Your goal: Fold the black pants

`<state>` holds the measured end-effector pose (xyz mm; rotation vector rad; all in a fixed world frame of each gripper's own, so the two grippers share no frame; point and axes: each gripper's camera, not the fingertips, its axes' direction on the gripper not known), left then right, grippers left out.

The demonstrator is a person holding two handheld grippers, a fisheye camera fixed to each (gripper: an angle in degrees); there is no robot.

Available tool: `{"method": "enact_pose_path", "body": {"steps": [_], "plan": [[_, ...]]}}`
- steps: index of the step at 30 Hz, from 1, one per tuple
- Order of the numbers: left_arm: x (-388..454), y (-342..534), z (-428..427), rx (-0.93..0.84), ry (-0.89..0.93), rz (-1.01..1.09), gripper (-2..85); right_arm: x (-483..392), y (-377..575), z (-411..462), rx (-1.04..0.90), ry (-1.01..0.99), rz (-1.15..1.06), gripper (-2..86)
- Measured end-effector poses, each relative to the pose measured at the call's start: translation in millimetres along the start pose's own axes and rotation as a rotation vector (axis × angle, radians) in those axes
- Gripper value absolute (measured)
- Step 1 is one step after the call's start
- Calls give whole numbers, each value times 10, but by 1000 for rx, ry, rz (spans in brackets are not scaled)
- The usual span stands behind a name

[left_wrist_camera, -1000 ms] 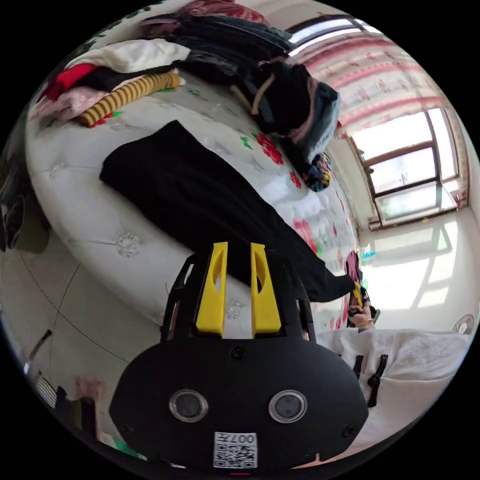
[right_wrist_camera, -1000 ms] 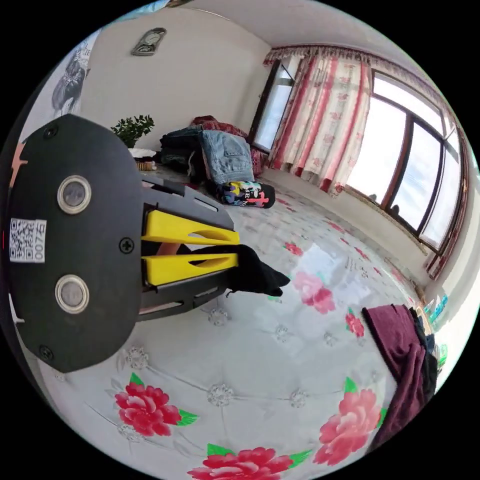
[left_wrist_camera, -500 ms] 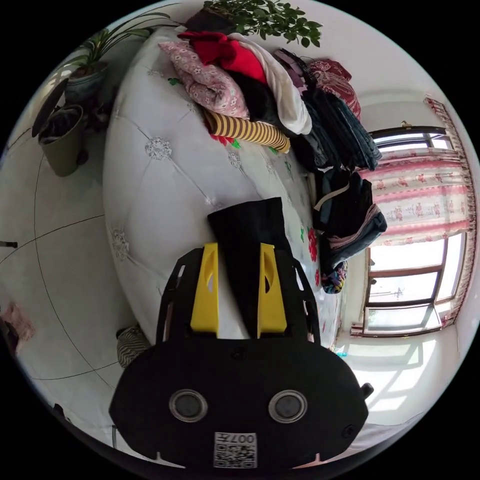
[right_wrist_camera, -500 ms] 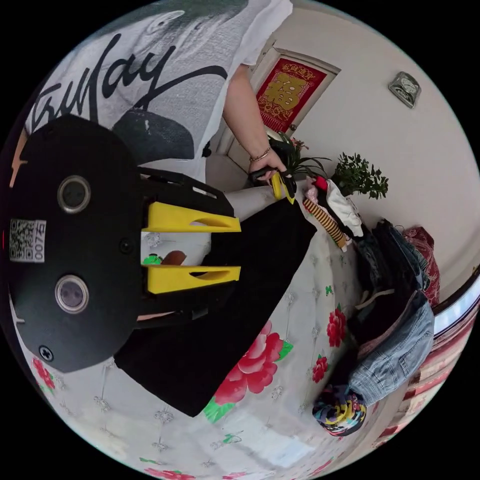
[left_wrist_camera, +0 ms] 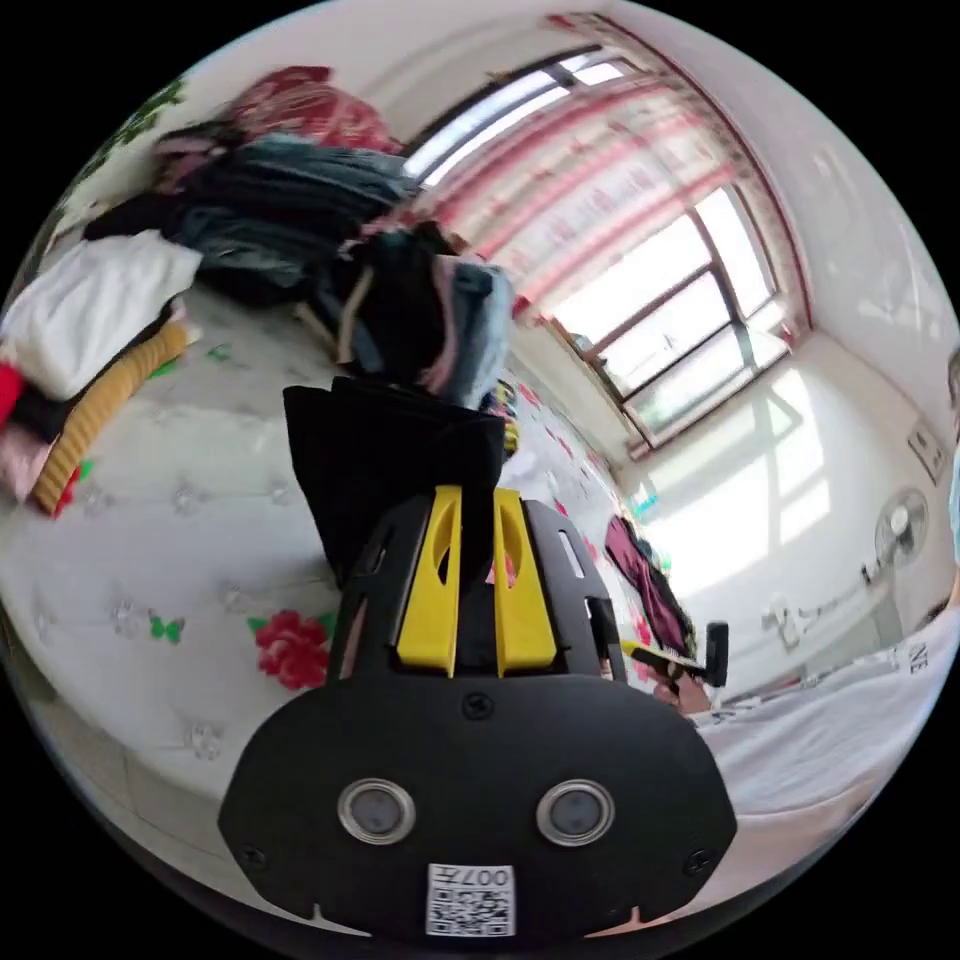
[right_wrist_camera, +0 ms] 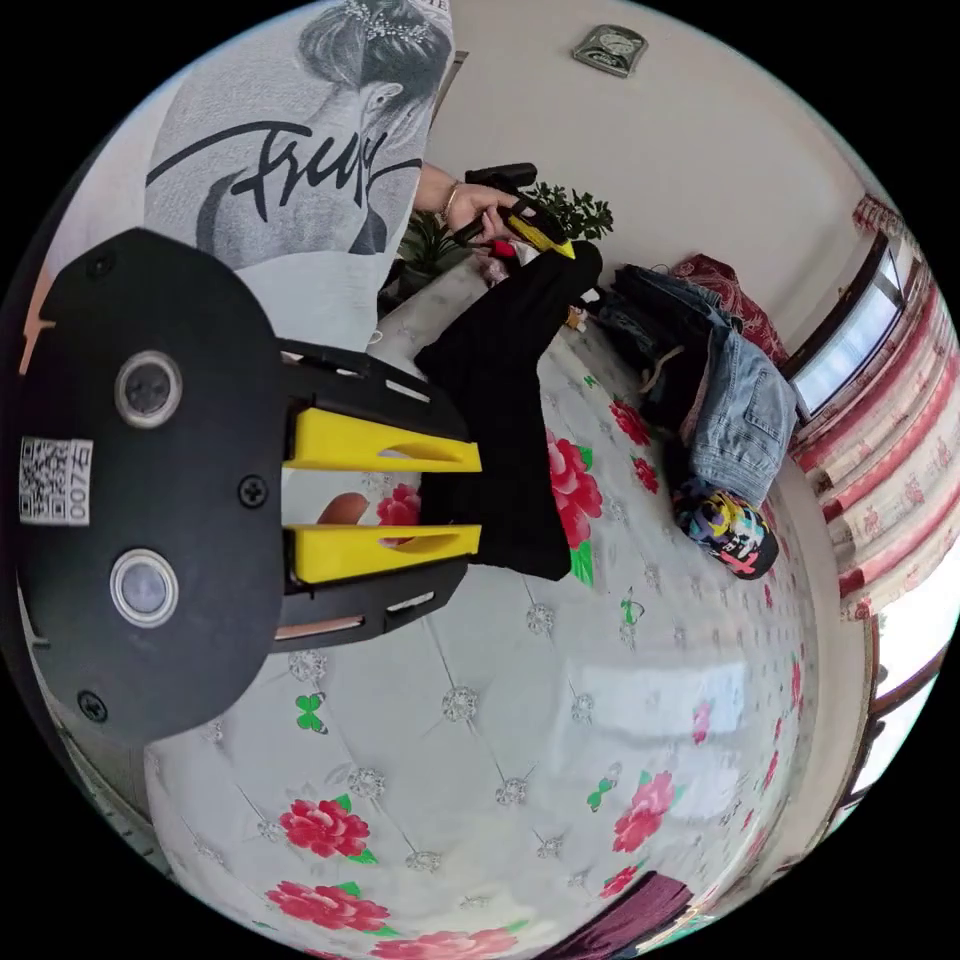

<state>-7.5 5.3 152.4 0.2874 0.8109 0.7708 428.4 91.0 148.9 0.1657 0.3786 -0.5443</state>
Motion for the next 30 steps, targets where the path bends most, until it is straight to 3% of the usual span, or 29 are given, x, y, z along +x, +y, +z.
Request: {"method": "enact_pose_path", "body": {"steps": [3,6,11,19,25,30], "plan": [[794,-30,665,-166,200,247,63,245,-27,-65,54,0,78,70],[1163,236,1399,-390,349,259,87,452,-89,-42,85,-20,145,75],[1183,539,1555,-461,251,210,87,714,-146,80,94,-64,209,88],[191,610,1101,-458,13,-137,136,1254,-498,713,-44,-179,297,120],[-36,650,1434,-536,23,-280,162,1384,-980,1181,-140,-168,289,134],[-72,623,1675,-569,62,-355,97,1367,-1196,1383,-222,-40,250,113]]}}
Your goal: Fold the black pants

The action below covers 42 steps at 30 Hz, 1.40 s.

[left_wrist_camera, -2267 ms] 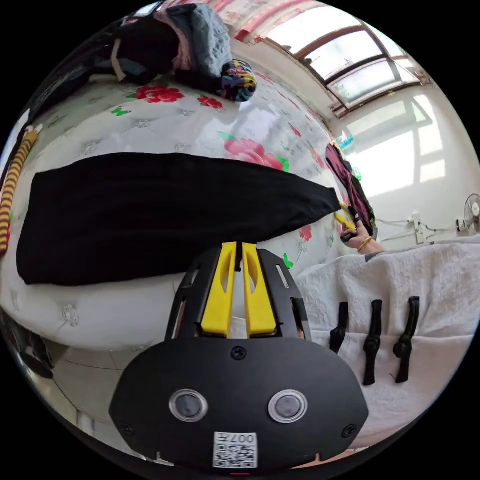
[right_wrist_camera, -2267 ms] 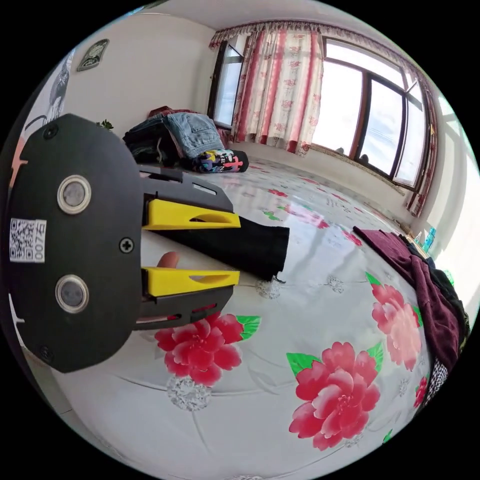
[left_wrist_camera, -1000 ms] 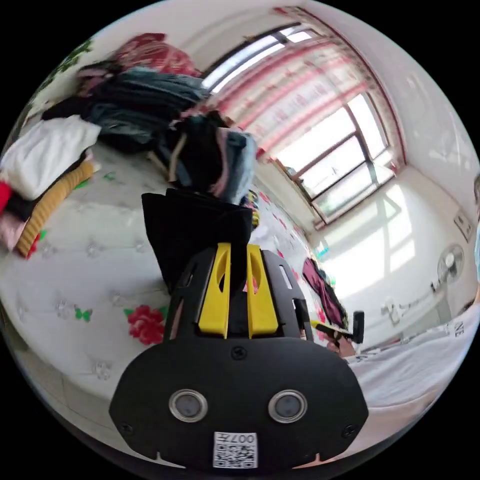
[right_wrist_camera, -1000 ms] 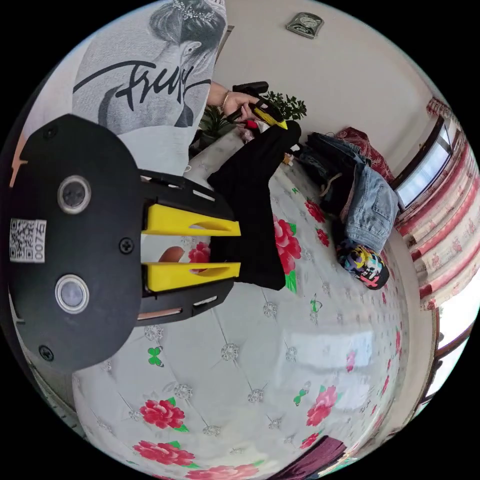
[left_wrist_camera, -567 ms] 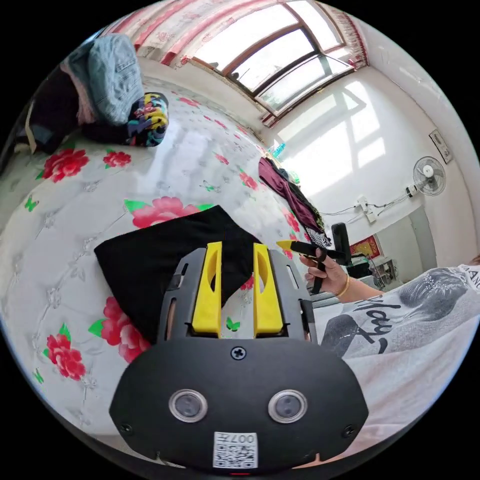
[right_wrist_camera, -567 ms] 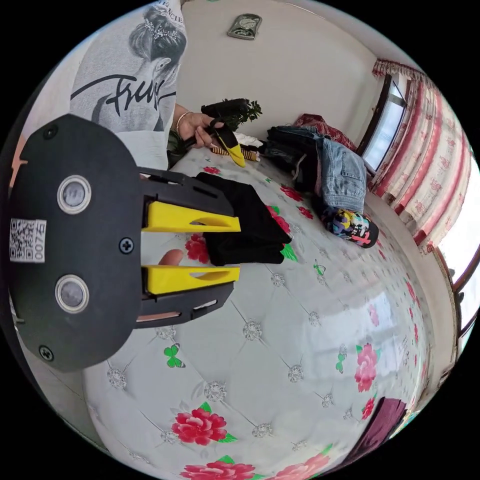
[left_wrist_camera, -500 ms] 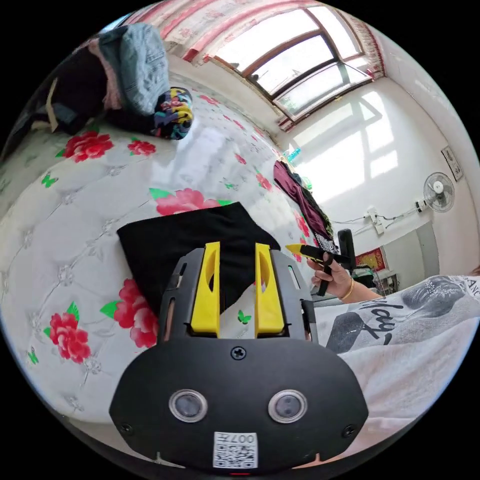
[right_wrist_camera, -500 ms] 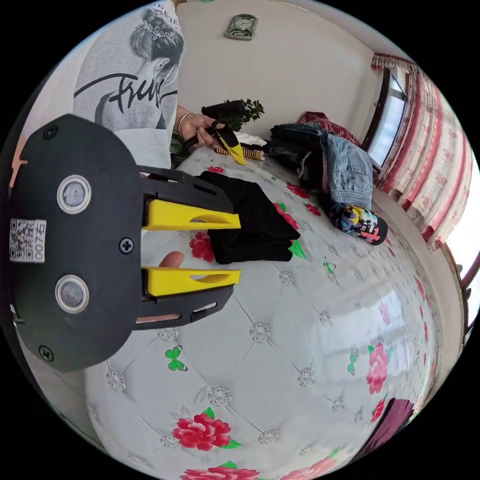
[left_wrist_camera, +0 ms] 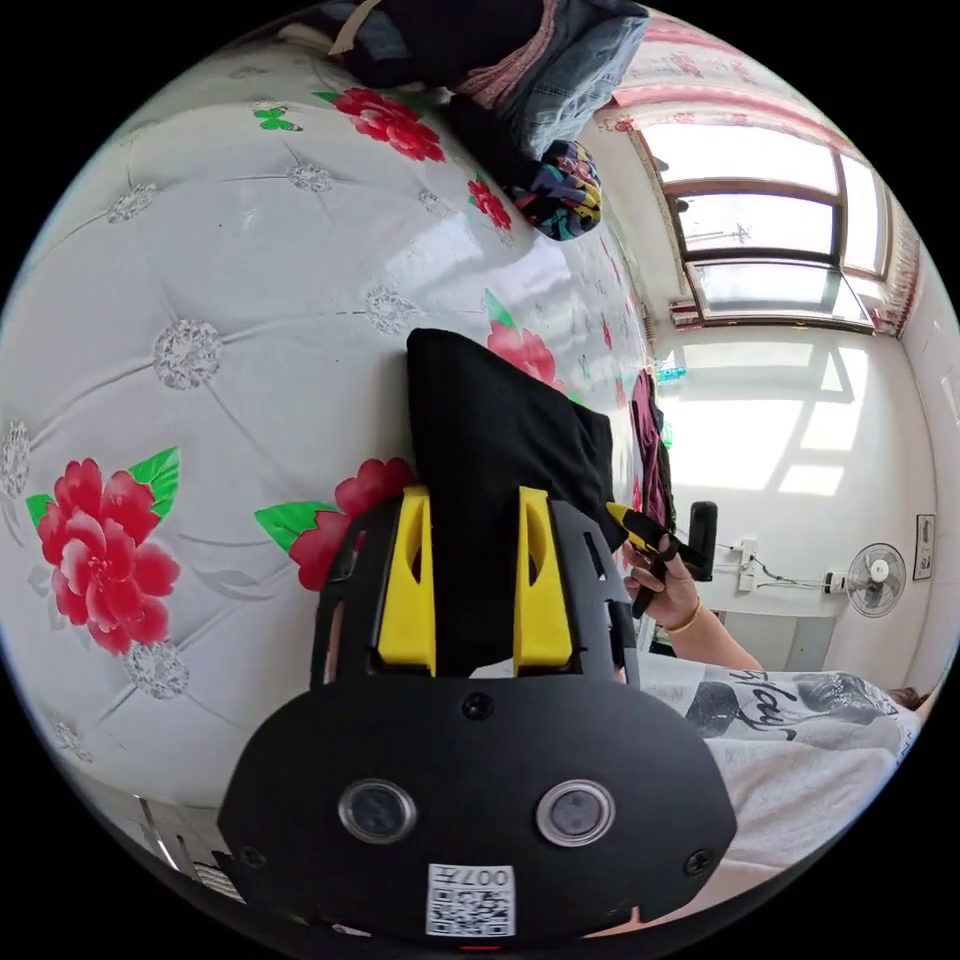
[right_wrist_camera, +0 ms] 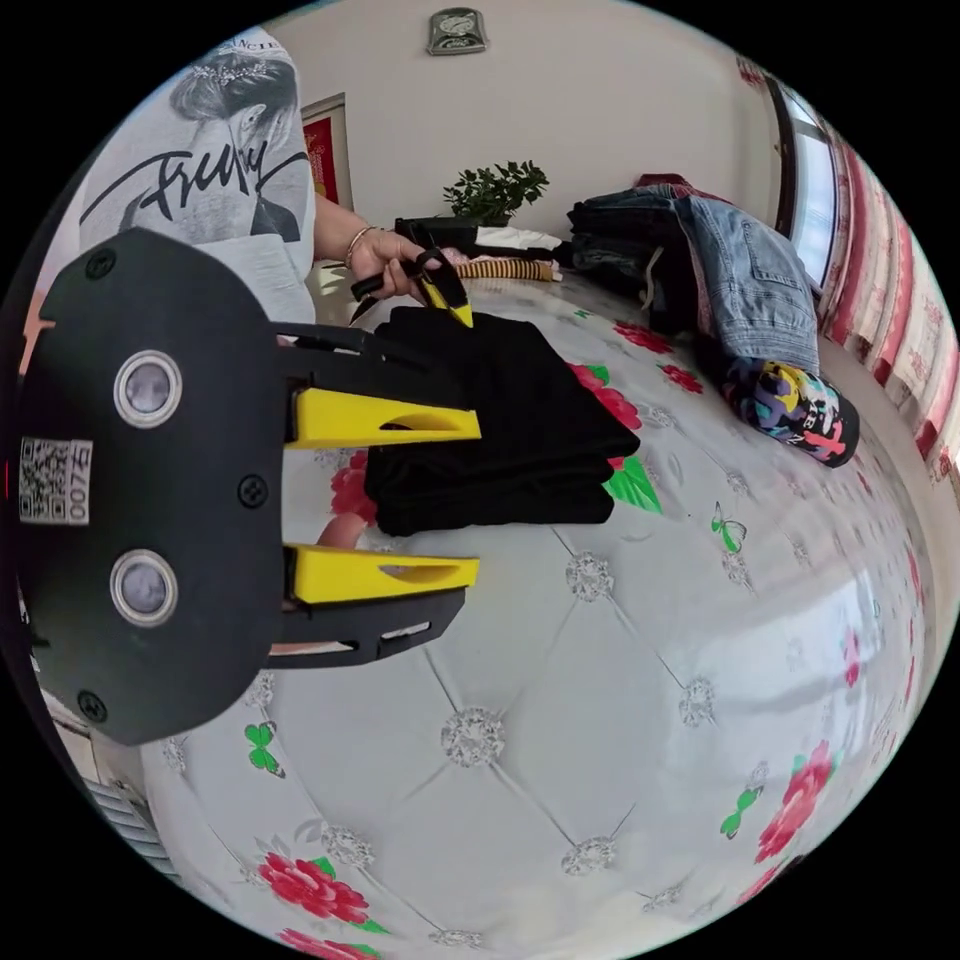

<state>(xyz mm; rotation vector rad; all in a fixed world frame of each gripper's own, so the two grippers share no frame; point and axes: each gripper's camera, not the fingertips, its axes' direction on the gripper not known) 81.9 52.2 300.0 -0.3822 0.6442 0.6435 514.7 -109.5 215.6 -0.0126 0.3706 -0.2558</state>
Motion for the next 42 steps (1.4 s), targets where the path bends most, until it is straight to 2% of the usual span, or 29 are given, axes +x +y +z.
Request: {"method": "enact_pose_path", "body": {"steps": [1,11,29,35,39,41,42], "plan": [[14,-21,-16,-4,10,13,85,-33,-48,38,-35,-44,-47,104],[121,1,-232,46,111,38,65,45,-325,1,-24,-145,6,59],[264,-751,-956,185,135,122,63,-952,-1041,3,13,-325,-147,49],[575,-1371,-2115,412,138,297,62,-2479,-1971,-433,58,-415,-485,49],[824,-2233,-3446,658,95,331,63,-4050,-2863,-768,134,-554,-681,51],[896,-2659,-3985,748,15,322,73,-4776,-3221,-789,179,-591,-711,53],[855,-2922,-4273,777,-75,244,88,-5215,-3430,-750,221,-566,-718,54]]}}
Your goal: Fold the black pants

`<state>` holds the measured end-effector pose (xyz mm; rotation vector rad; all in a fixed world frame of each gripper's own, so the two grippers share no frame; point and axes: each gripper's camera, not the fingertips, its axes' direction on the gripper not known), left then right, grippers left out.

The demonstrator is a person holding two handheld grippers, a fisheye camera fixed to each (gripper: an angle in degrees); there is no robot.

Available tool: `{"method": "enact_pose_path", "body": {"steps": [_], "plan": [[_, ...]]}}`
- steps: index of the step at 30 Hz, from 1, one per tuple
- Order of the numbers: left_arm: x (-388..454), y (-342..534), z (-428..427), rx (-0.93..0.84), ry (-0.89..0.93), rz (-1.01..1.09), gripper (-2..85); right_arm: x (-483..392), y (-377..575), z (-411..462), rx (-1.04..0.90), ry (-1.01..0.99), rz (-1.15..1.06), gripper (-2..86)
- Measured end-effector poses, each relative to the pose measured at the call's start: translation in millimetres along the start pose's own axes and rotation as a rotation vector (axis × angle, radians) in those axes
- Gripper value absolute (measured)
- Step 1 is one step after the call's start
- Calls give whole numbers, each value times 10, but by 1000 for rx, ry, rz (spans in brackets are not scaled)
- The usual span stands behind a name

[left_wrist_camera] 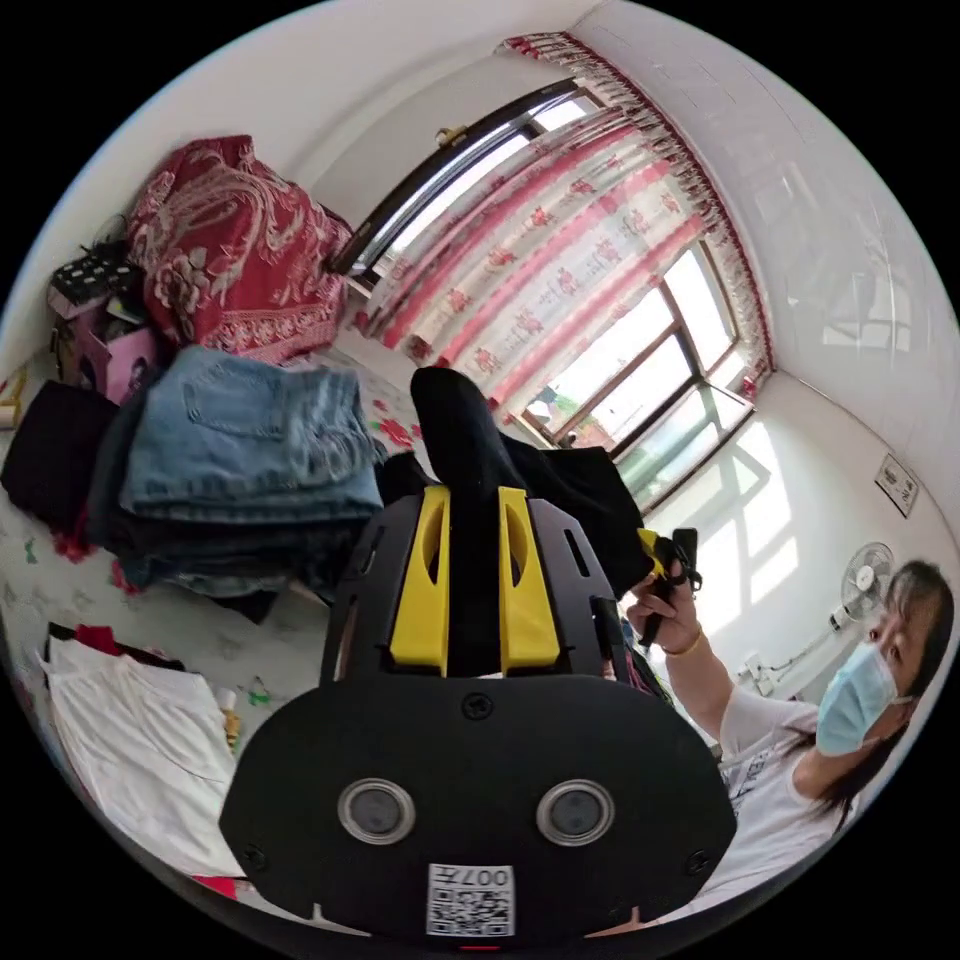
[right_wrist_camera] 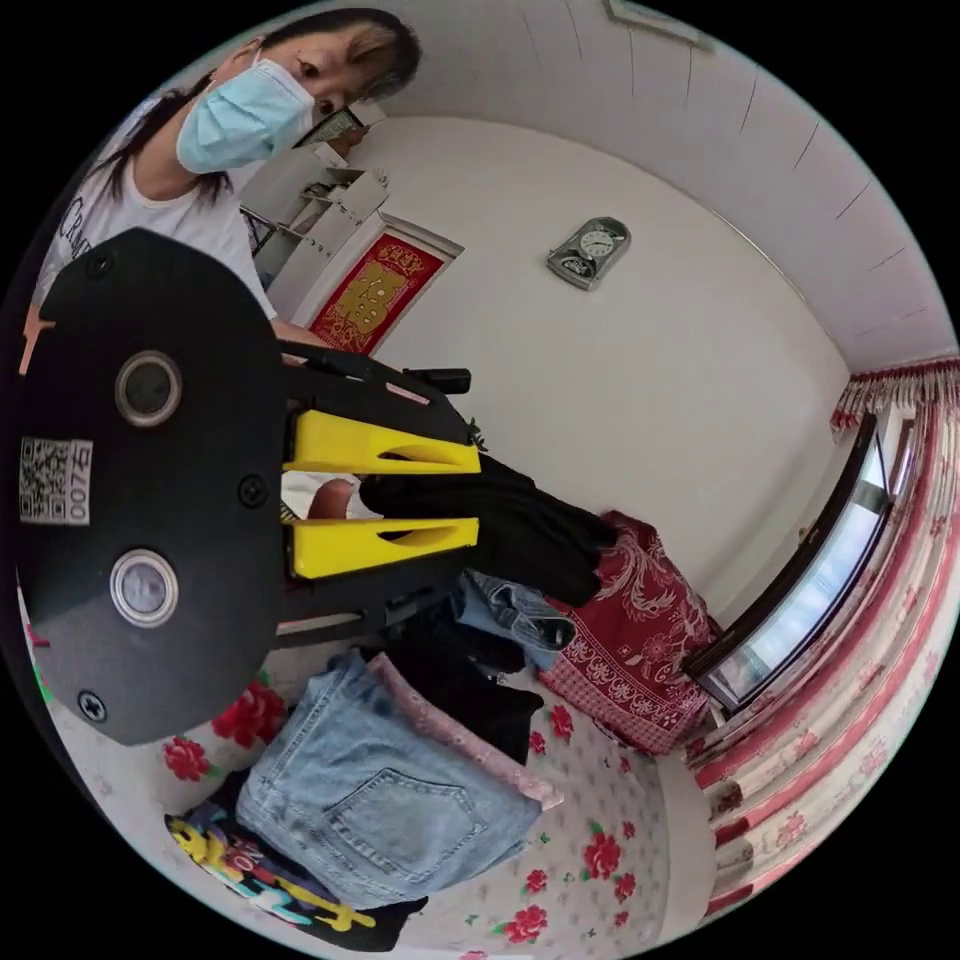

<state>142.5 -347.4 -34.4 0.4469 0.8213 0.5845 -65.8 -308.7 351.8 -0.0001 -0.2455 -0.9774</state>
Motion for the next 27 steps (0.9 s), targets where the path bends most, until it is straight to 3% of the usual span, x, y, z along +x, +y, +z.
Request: {"method": "enact_pose_path", "body": {"steps": [4,6,9,11,13,16,22,27], "plan": [[-380,-34,-2,72,-497,-94,111,107,-239,614,60,148,54,63],[-430,430,293,29,-534,31,104,213,159,751,20,126,-9,69],[-518,1731,1021,-175,-541,190,81,441,1274,801,-178,259,-144,71],[-563,2683,1380,-263,-497,171,59,661,2127,666,-329,432,-142,66],[-517,3798,1784,-417,-402,101,56,926,3264,283,-582,638,-28,59],[-181,4743,2196,-600,-341,94,52,915,4436,-469,-808,771,200,55],[808,5705,3071,-905,-286,416,38,507,5566,-1268,-934,965,317,57],[1306,6153,3644,-1055,-345,529,-5,436,5779,-1352,-870,999,283,63]]}}
